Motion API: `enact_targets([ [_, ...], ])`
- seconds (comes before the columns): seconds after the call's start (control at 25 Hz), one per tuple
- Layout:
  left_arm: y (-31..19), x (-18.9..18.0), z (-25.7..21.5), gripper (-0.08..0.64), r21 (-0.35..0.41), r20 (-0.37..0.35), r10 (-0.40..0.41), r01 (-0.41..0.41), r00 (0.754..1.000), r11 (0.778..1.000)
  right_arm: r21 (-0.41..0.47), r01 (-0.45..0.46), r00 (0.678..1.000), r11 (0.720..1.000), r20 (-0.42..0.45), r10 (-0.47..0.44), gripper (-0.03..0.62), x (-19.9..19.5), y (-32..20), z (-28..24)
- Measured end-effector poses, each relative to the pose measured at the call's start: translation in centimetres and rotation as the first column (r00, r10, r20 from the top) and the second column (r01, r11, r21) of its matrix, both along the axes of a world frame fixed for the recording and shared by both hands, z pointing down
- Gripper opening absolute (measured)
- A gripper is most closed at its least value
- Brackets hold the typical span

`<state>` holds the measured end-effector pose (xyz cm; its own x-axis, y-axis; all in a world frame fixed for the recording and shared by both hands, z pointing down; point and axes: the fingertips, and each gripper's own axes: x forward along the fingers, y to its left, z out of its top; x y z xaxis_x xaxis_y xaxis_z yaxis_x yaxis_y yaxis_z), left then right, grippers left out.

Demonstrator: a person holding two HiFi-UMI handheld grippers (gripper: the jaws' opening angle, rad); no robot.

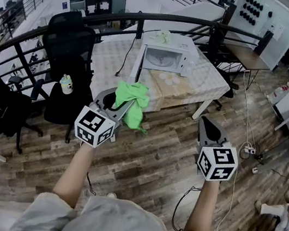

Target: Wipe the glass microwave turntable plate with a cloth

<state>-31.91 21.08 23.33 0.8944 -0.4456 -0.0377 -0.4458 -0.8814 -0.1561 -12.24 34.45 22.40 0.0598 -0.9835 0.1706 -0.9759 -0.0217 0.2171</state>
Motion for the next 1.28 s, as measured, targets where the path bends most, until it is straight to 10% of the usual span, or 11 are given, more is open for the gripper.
enact_targets([
  [0.72,-0.7,6.8,1.9,0.141,0.004,0.063,-0.092,0.092,0.994,0.996,-0.009,0.134,0.99,0.991,0.052,-0.134,0.011,7.7,-1.3,2.1],
  [1.28,-21.6,15.8,2.8,0.135,-0.022,0.056,-0.061,0.063,0.997,0.998,0.036,0.077,0.992,0.996,0.096,-0.081,0.012,16.7,-21.3,1.4],
])
